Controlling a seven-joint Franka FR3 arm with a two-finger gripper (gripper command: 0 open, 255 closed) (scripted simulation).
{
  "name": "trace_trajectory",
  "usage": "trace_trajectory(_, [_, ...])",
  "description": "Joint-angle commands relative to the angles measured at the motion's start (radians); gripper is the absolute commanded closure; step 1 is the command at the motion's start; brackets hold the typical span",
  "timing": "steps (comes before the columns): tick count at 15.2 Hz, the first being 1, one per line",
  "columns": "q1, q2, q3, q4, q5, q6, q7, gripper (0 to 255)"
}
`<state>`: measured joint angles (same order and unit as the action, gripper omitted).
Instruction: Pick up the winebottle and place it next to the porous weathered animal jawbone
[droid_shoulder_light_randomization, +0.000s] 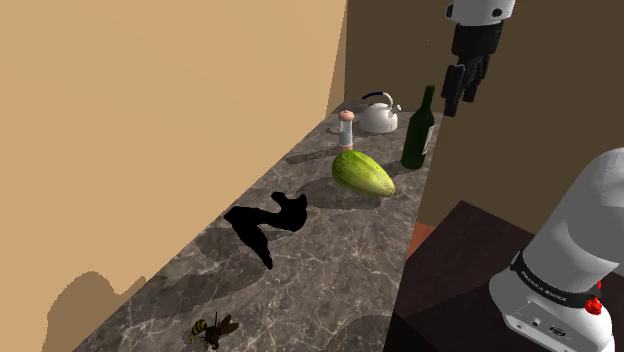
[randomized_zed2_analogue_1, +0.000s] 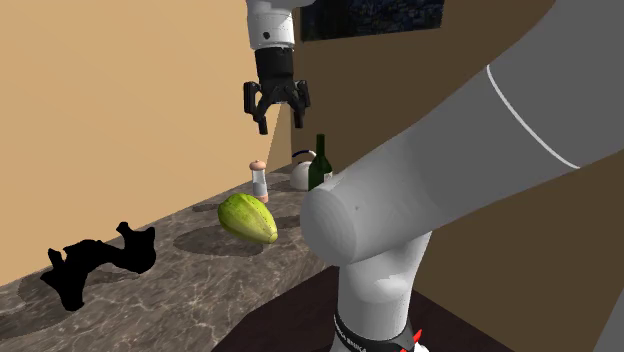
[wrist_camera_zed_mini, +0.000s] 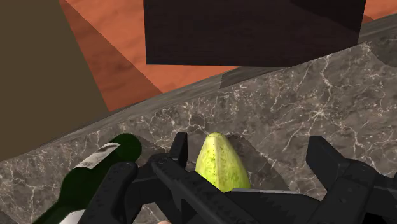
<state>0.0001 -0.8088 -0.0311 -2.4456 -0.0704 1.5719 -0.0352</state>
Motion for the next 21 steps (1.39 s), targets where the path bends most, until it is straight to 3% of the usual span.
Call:
trace_trajectory(1, [0.0,0.0,0.0,0.0,0.0,0.0,0.0,0])
trace_trajectory(12, [-0.051,0.274,-0.227,0.133,-0.079,0.205,-0.231,0])
trace_trajectory(21, [-0.056,0.573,-0.398,0.352,-0.005,0.317,-0.448,0])
